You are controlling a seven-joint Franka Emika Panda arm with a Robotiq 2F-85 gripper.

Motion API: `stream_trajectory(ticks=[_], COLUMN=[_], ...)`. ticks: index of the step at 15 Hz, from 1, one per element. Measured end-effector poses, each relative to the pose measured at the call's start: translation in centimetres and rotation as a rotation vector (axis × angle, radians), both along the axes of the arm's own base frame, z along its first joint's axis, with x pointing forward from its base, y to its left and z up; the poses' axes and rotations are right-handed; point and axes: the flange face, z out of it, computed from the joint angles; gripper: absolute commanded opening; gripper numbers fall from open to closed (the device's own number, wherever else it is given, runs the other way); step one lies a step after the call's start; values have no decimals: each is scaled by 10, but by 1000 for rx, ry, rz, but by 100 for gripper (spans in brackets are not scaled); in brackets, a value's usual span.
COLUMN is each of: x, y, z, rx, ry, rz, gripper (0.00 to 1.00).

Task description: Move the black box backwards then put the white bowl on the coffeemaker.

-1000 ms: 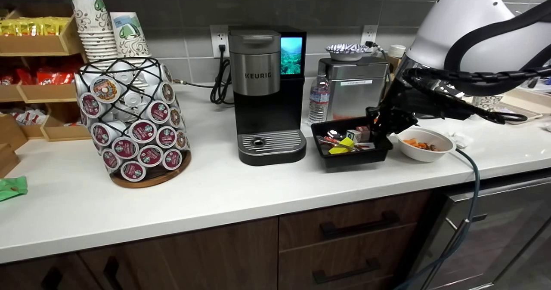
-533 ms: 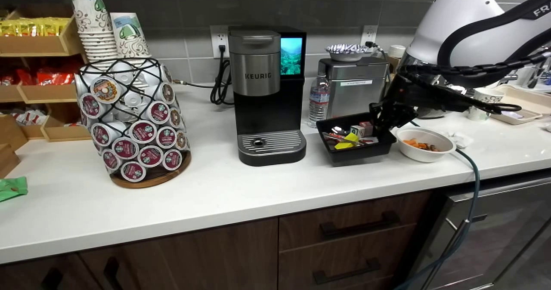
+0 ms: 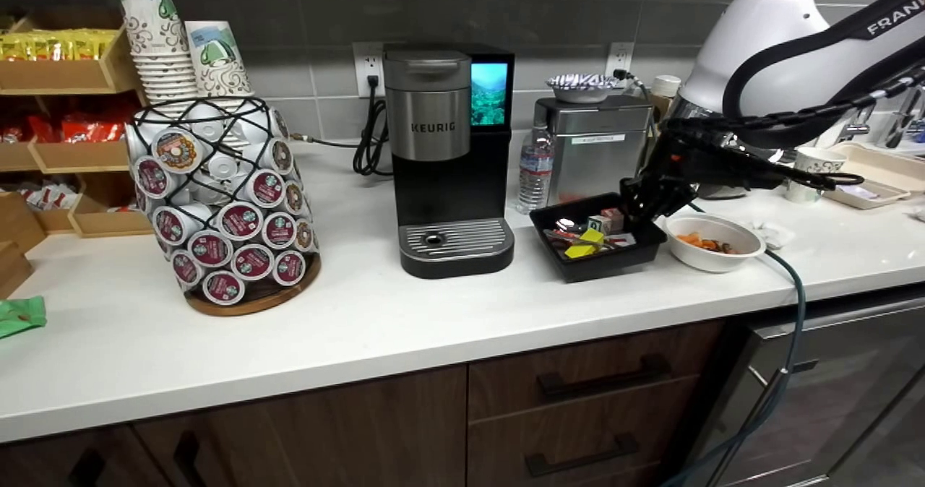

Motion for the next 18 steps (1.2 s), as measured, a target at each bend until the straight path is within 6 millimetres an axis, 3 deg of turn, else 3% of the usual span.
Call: stream_trajectory(ticks=[5,11,12,13,15,18], x=[19,40,42,45,49,51], y=[-13,-23,-24,-26,-28,-27], z=[-2,-19,-22,-23,-24,-19], rx=[75,92,92,93,95,99], ry=[-14,-6,-2,1,17,35], rz=[-5,-6,-5,-3,-4,0], gripper=[2,2,8,34,38,62])
